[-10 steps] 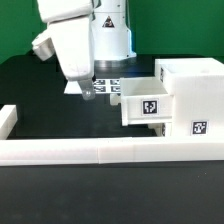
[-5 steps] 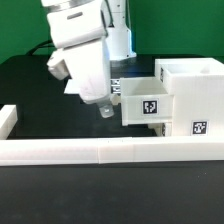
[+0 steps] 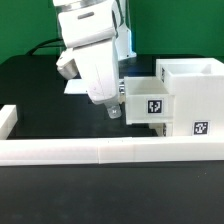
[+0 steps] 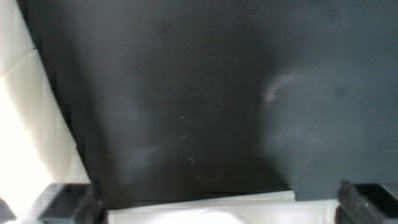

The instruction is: Assemble drawer

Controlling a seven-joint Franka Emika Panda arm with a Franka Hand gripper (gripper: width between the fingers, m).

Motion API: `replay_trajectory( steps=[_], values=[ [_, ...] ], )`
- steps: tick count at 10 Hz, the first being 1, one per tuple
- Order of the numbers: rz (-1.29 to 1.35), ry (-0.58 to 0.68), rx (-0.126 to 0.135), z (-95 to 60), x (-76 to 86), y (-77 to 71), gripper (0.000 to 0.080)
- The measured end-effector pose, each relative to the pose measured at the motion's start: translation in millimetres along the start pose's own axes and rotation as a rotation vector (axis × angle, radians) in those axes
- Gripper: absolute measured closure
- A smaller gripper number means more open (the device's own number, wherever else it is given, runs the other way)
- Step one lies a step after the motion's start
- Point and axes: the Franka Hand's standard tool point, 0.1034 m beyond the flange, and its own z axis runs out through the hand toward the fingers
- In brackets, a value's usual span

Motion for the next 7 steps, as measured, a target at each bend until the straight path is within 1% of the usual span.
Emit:
replay_trajectory(
  steps=[1, 4, 6, 7],
  values=[
    [-0.016, 0.003, -0.007, 4.6, 6.3, 0.0, 0.0150],
    [-0.047, 0.008, 0.001, 1.3, 30.7, 9.5, 0.0150],
    [-0.066, 0.009, 0.003, 3.4, 49.8, 10.8, 0.0150],
    [-0.074, 0.010, 0.007, 5.9, 56.6, 9.8, 0.0150]
  ],
)
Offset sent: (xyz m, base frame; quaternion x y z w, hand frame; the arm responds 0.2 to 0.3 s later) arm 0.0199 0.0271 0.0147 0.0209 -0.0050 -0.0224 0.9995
